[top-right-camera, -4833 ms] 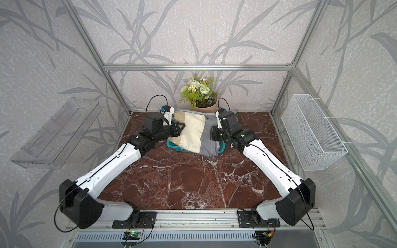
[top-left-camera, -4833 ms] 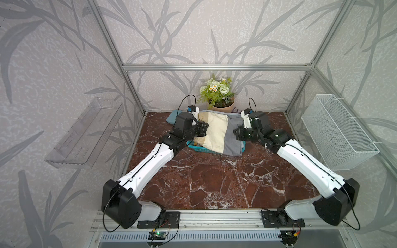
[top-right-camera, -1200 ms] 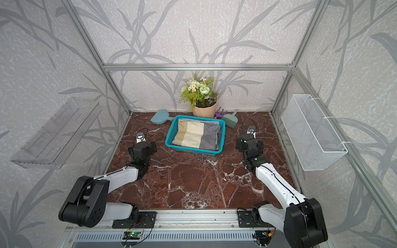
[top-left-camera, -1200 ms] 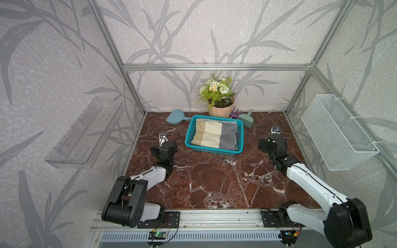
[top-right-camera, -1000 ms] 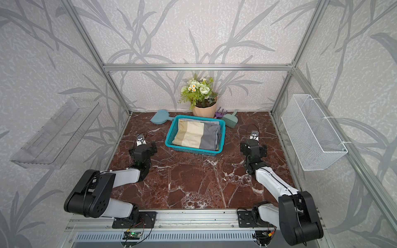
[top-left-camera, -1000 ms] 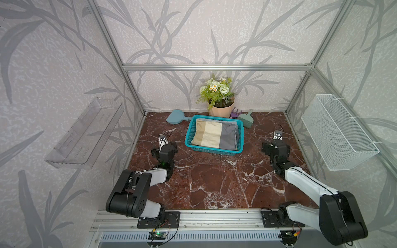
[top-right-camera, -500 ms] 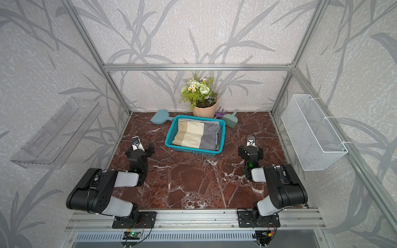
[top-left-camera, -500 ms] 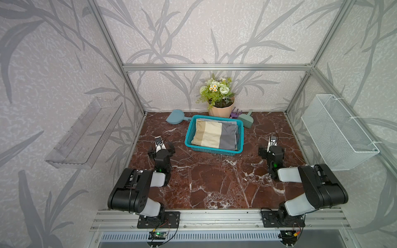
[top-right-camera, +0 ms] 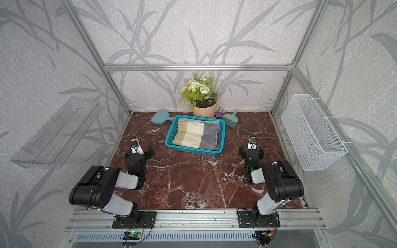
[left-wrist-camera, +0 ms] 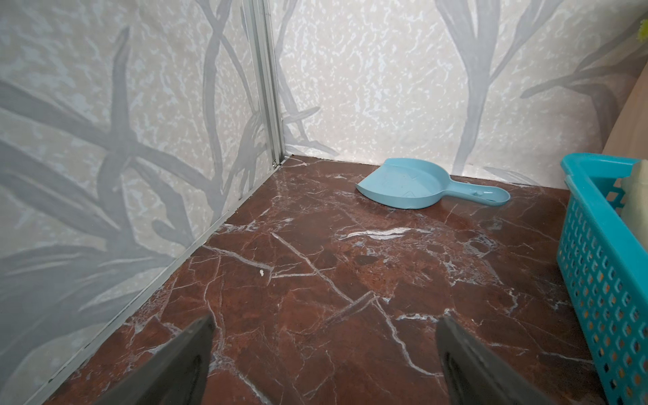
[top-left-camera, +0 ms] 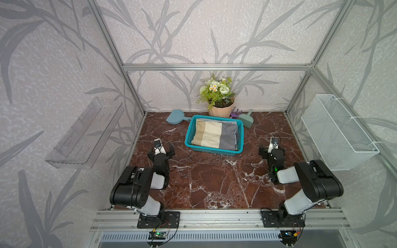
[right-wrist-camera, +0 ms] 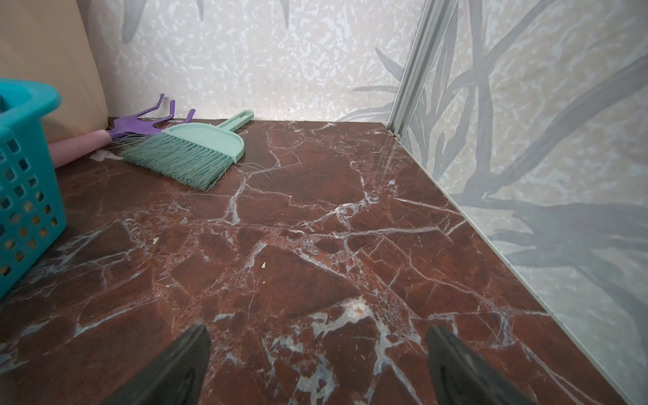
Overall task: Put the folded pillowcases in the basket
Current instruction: Reset both arms
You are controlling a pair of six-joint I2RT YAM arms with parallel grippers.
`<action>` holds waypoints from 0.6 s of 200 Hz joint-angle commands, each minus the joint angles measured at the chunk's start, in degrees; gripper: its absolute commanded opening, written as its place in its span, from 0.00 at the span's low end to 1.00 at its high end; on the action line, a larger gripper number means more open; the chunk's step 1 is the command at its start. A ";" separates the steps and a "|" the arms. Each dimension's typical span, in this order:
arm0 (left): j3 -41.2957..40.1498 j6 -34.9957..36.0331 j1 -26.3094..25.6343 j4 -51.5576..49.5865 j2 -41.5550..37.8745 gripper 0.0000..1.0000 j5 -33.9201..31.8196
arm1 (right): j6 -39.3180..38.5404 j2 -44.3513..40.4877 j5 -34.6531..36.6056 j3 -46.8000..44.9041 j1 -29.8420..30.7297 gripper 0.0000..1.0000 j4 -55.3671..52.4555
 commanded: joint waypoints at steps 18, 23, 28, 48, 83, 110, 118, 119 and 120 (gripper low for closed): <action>0.23 0.52 -0.01 1.58 -0.27 1.00 0.45 | -0.12 0.31 0.79 0.84 0.16 0.99 2.18; 0.22 0.60 -0.02 1.43 -0.28 1.00 0.47 | -0.12 0.38 0.72 0.91 0.18 0.99 2.16; 0.66 0.42 -0.03 -0.10 -0.70 1.00 0.50 | -0.12 0.48 0.80 0.86 0.17 0.99 2.29; 0.59 0.47 -0.02 0.30 -0.61 1.00 0.52 | -0.13 0.39 0.81 0.87 0.18 0.99 2.19; 0.83 0.19 0.06 -1.22 -1.14 1.00 0.68 | -0.17 0.38 0.77 0.87 0.17 0.99 2.17; 0.81 0.27 0.06 -0.94 -1.04 1.00 0.67 | -0.13 0.32 0.79 0.87 0.17 0.99 2.17; 0.84 0.27 0.06 -1.20 -1.08 1.00 0.65 | -0.13 0.36 0.86 0.89 0.15 0.99 2.18; 0.81 0.27 0.06 -1.18 -1.08 1.00 0.67 | -0.12 0.37 0.83 0.90 0.16 0.99 2.18; 0.80 0.27 0.06 -1.13 -1.13 1.00 0.67 | -0.12 0.34 0.82 0.86 0.17 0.99 2.18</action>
